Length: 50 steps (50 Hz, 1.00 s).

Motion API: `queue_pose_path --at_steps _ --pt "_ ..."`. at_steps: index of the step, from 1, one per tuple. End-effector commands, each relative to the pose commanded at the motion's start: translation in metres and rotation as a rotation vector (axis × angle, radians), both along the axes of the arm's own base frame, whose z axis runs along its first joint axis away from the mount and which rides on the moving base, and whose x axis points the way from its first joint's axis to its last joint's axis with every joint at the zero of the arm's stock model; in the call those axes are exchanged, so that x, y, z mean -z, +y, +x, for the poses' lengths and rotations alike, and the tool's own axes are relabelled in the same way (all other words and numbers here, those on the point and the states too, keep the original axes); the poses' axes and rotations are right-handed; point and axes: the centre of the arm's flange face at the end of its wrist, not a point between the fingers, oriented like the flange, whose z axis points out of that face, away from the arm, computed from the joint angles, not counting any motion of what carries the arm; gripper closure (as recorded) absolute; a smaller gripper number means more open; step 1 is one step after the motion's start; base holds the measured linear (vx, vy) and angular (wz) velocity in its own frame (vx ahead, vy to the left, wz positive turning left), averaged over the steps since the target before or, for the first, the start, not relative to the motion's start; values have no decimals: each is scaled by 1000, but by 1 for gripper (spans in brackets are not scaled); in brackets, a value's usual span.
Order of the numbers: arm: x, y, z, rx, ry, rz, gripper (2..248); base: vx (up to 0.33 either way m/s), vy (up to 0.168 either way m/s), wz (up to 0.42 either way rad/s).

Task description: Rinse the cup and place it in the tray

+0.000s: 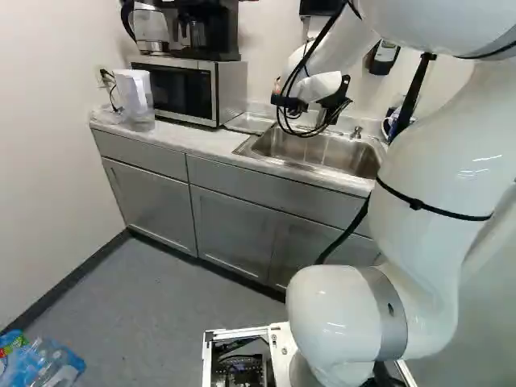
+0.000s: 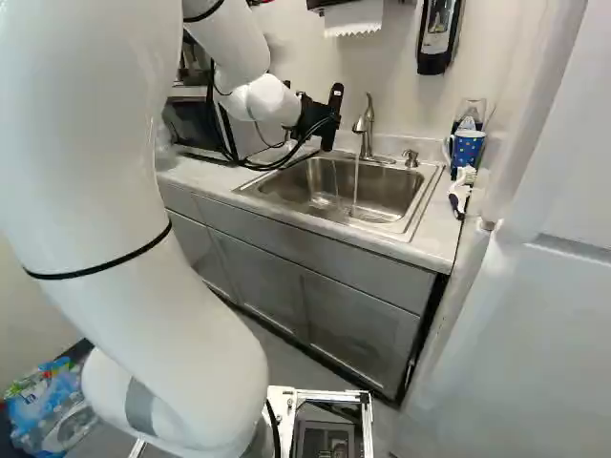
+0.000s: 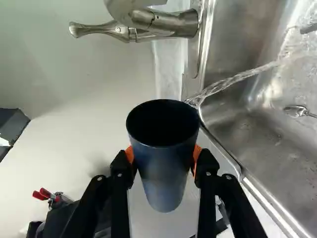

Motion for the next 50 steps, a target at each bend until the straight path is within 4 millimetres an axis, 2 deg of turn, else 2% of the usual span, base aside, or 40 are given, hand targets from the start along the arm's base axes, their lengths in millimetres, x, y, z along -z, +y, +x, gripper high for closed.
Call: queue_pose_path --at_steps 50 --pt "0 0 0 0 0 0 126 0 0 0"
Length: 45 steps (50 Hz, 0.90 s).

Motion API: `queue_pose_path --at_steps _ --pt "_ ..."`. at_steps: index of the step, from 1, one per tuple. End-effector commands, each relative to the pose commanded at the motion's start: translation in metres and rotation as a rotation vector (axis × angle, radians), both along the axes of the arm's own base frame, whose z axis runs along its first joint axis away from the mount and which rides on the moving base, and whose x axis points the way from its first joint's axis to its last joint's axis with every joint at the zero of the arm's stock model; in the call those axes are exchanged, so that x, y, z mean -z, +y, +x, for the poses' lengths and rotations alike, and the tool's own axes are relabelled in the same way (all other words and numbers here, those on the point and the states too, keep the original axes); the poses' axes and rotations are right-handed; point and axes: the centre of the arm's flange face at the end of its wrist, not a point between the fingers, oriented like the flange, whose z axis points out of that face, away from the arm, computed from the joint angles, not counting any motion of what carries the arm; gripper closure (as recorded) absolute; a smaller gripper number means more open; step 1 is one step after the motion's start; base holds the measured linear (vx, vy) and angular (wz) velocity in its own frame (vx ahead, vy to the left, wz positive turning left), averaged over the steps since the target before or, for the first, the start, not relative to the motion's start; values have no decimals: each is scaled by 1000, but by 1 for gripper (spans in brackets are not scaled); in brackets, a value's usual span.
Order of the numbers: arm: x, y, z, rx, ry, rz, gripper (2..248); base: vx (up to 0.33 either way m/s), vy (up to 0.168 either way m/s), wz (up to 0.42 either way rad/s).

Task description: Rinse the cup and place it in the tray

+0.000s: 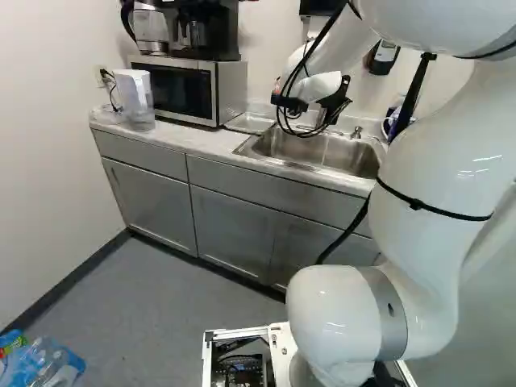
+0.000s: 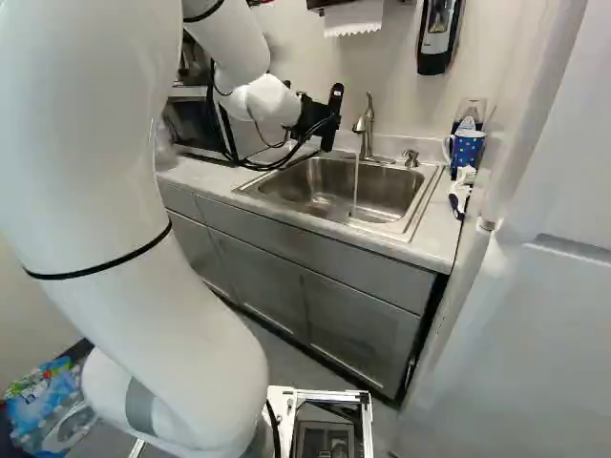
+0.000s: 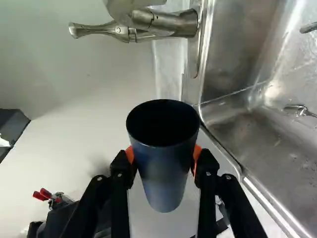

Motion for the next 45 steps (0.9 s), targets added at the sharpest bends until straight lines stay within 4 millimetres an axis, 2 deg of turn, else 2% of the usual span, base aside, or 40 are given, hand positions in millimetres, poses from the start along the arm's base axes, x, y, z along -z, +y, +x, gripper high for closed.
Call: queue_pose_path --at_steps 27,45 --pt "0 0 0 -1 0 -2 126 0 0 0" --pt "0 0 0 -51 18 -148 126 0 0 0"
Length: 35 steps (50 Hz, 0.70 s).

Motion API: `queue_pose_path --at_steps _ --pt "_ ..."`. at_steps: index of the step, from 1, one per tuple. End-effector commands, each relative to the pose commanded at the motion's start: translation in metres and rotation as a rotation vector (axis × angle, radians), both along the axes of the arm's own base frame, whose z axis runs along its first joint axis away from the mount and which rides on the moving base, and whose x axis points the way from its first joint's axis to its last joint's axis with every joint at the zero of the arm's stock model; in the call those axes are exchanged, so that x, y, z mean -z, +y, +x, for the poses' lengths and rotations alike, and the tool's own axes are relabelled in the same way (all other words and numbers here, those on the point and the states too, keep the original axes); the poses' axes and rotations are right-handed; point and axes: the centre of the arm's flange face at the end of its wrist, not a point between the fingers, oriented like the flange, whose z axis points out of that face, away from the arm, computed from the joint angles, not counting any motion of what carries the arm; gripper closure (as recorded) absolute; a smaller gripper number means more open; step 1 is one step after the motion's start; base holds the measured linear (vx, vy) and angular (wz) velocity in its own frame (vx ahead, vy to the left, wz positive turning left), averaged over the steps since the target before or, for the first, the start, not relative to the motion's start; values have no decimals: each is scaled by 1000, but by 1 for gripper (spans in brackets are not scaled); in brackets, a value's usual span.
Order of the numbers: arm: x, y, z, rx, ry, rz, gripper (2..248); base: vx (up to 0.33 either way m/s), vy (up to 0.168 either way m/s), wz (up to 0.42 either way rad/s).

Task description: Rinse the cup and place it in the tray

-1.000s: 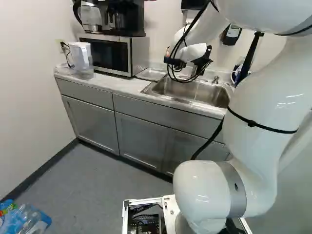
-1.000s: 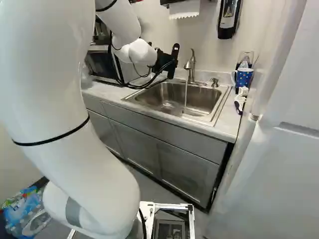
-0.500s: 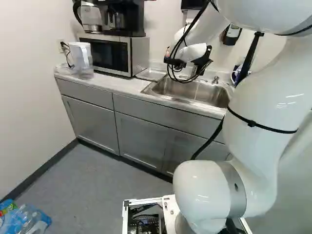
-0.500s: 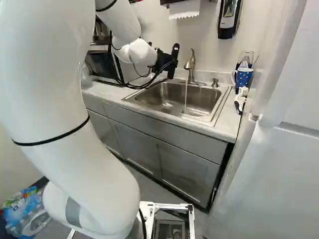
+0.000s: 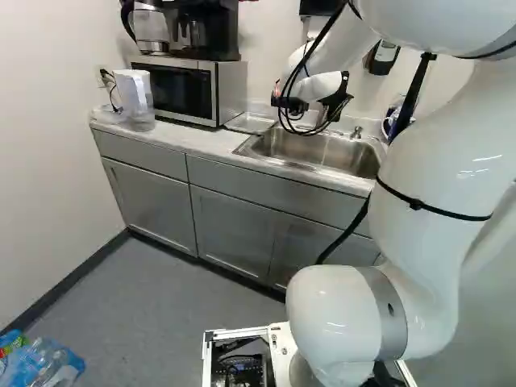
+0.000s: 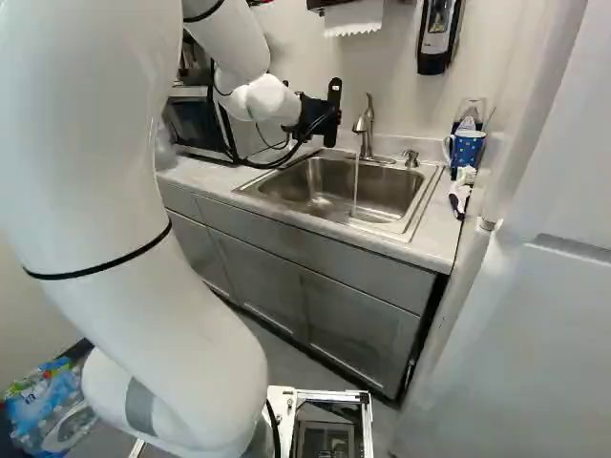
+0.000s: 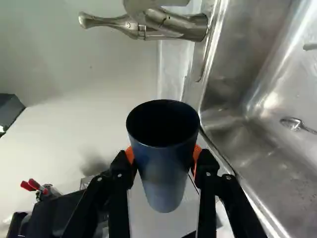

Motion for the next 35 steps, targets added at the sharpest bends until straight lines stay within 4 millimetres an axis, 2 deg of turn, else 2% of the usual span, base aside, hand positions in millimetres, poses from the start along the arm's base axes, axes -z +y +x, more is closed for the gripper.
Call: queue_pose_path --at_steps 35 --pt "0 0 0 -118 41 -345 126 0 0 0"
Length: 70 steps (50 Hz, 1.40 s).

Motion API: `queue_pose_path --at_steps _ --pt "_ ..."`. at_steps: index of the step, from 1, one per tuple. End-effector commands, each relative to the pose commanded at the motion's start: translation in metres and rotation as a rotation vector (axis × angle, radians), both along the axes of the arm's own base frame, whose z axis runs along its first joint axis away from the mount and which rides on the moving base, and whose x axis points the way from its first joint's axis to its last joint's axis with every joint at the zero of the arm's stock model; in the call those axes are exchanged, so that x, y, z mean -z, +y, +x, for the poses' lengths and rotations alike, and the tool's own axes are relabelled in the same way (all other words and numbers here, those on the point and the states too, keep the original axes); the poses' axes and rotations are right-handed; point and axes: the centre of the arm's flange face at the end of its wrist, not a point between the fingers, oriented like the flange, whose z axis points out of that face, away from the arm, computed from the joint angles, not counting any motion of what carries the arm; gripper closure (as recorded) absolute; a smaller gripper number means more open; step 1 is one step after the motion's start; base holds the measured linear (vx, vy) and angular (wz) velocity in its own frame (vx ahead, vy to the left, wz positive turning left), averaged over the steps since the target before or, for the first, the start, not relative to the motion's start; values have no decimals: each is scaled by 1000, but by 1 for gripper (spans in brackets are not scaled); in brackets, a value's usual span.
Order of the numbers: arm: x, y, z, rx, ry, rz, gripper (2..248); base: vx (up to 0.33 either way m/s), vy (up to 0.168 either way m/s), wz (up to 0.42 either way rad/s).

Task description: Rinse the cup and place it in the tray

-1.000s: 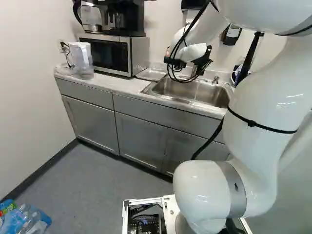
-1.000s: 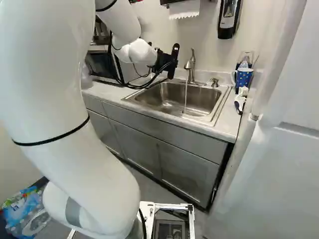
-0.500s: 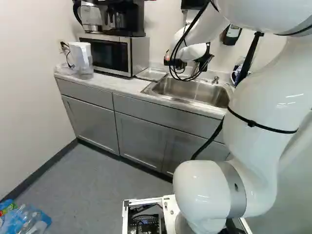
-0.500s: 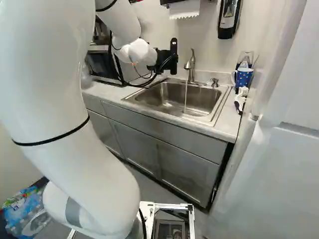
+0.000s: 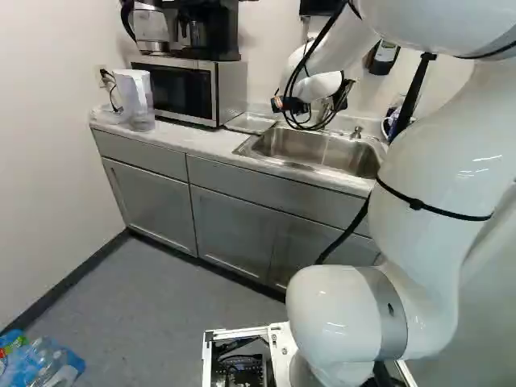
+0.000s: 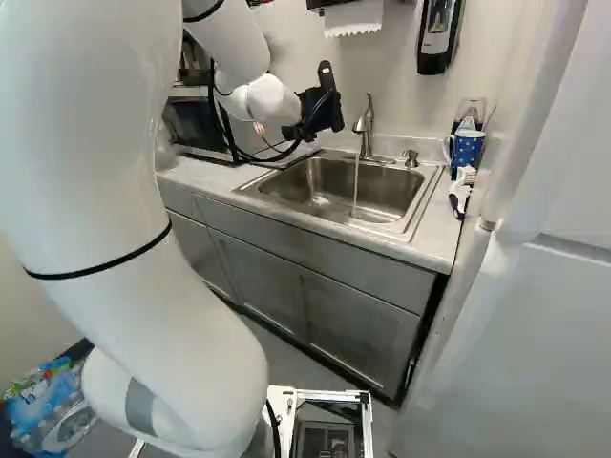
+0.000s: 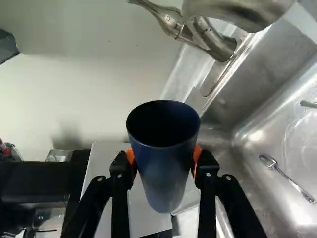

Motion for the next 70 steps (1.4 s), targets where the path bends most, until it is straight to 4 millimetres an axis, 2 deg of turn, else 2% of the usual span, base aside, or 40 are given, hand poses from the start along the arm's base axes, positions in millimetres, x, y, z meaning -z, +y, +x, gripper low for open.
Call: queue_pose_path --at_steps 70 --pt "0 0 0 -237 83 -691 126 0 0 0"
